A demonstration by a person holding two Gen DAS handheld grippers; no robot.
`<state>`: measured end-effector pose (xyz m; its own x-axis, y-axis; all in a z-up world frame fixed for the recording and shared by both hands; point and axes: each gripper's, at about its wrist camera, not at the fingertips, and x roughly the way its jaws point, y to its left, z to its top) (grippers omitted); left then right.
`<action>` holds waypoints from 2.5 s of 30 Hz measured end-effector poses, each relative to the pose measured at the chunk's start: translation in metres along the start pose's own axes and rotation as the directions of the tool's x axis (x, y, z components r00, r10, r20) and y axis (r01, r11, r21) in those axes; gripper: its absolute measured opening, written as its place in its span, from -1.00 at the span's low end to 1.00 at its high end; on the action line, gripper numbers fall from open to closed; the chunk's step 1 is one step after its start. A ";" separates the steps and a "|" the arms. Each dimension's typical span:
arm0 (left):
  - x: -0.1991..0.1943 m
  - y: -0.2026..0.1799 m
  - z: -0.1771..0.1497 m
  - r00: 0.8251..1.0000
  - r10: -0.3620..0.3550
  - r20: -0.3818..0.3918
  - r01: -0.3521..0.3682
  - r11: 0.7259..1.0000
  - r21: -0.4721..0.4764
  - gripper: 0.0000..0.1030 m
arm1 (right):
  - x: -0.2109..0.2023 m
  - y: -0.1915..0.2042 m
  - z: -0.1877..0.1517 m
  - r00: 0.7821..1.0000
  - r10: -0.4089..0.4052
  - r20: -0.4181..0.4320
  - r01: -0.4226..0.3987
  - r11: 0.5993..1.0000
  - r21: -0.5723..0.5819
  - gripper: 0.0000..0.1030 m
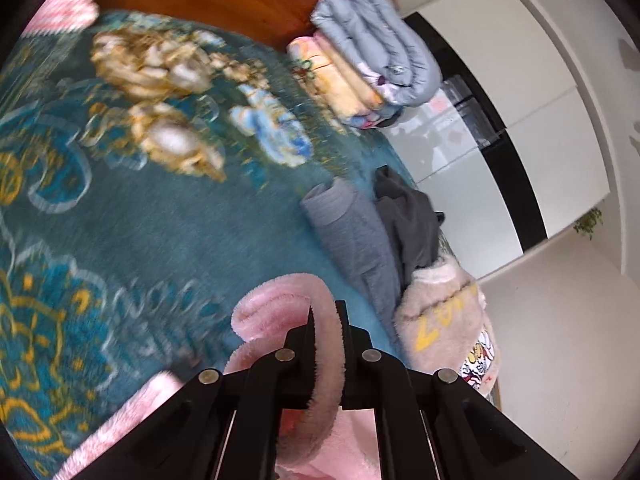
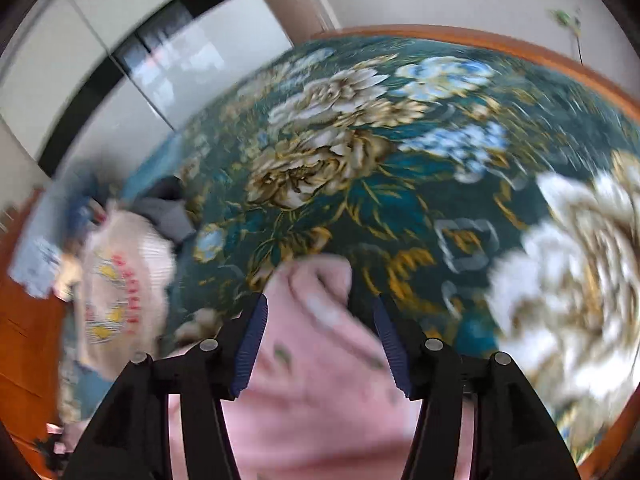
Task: Fold clothes
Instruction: 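Grasp the fleece with the right gripper and lift it toward the left gripper, then lower the pink fleece onto the bed and open both grippers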
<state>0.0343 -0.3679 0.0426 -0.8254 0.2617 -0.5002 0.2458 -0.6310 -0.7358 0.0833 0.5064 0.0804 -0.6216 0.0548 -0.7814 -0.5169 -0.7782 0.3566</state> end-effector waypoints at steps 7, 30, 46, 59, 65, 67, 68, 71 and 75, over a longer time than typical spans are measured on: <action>0.011 -0.036 0.022 1.000 -0.007 -0.015 0.009 0.995 0.098 -0.91 | 0.057 0.019 0.021 0.982 -0.041 -0.185 0.032 0.998 -0.050 -0.44; 0.041 0.013 0.051 0.997 0.072 0.000 -0.072 0.996 -0.049 -0.92 | 0.019 -0.026 0.009 0.997 -0.049 0.058 0.046 0.997 0.055 -0.76; 0.069 0.038 0.060 0.973 0.225 -0.052 -0.227 0.973 -0.046 -0.90 | 0.040 -0.012 0.043 0.992 -0.020 0.126 0.011 0.997 0.074 -0.76; -0.018 0.051 0.039 0.985 0.175 0.015 -0.172 0.979 -0.107 0.29 | 0.000 -0.004 0.020 0.987 0.062 0.151 -0.056 0.998 -0.040 0.29; -0.073 0.081 -0.012 0.969 0.248 0.008 -0.244 0.961 -0.130 0.29 | -0.032 -0.008 -0.026 0.987 0.110 0.116 -0.101 0.991 -0.084 0.36; -0.084 0.091 -0.023 0.965 0.261 -0.018 -0.261 0.954 -0.151 0.29 | -0.036 -0.009 -0.038 0.988 0.121 0.097 -0.112 0.990 -0.090 0.36; -0.091 0.094 -0.028 0.965 0.260 -0.020 -0.259 0.952 -0.160 0.29 | -0.037 -0.008 -0.043 0.987 0.130 0.091 -0.123 0.989 -0.086 0.36; -0.109 0.097 -0.040 0.968 0.252 -0.021 -0.252 0.956 -0.151 0.29 | -0.040 -0.005 -0.058 0.985 0.159 0.072 -0.153 0.985 -0.073 0.36; -0.128 0.099 -0.057 0.973 0.228 -0.039 -0.231 0.962 -0.143 0.31 | -0.047 -0.002 -0.080 0.977 0.203 0.061 -0.199 0.978 -0.058 0.37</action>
<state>0.1931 -0.4225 0.0079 -0.7275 0.1392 -0.6719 0.4999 -0.5631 -0.6580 0.1604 0.4551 0.0758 -0.7483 -0.0656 -0.6601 -0.3479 -0.8084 0.4748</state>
